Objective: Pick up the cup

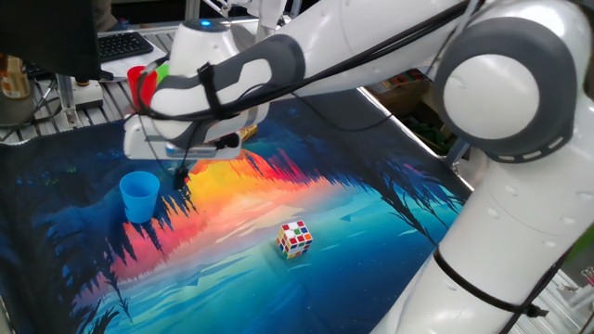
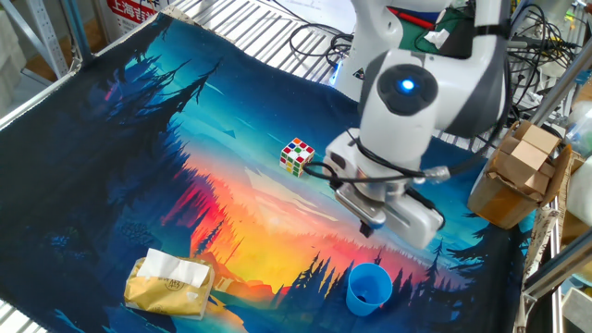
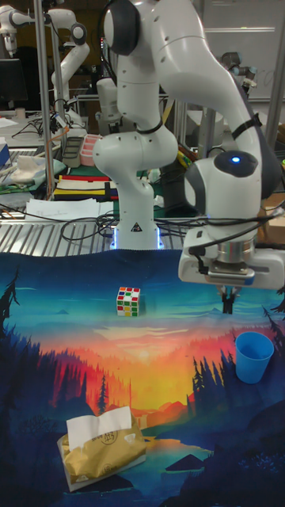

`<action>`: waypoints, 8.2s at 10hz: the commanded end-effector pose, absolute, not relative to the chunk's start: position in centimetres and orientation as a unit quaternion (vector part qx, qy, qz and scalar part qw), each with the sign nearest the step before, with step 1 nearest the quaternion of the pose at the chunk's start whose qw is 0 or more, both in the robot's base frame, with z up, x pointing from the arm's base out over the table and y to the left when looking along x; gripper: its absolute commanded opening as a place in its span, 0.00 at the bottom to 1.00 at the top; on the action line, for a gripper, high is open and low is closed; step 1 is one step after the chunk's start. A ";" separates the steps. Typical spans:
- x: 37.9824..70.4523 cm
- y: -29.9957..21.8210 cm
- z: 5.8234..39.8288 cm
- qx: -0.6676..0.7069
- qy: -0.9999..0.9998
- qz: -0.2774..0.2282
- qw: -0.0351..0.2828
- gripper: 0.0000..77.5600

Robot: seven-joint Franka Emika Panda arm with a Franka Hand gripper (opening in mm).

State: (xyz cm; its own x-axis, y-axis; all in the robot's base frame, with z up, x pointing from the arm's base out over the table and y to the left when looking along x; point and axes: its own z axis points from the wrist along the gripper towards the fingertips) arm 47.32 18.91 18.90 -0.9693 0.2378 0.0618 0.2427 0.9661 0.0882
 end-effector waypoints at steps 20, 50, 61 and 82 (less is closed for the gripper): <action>51.9 22.2 16.3 -0.146 -0.989 -0.024 -0.005 0.00; 51.8 22.5 13.9 -0.142 -0.990 -0.018 -0.006 1.00; 51.7 22.6 14.0 -0.145 -0.989 -0.019 -0.008 0.01; 52.1 18.3 19.5 -0.097 -0.995 -0.021 0.019 0.01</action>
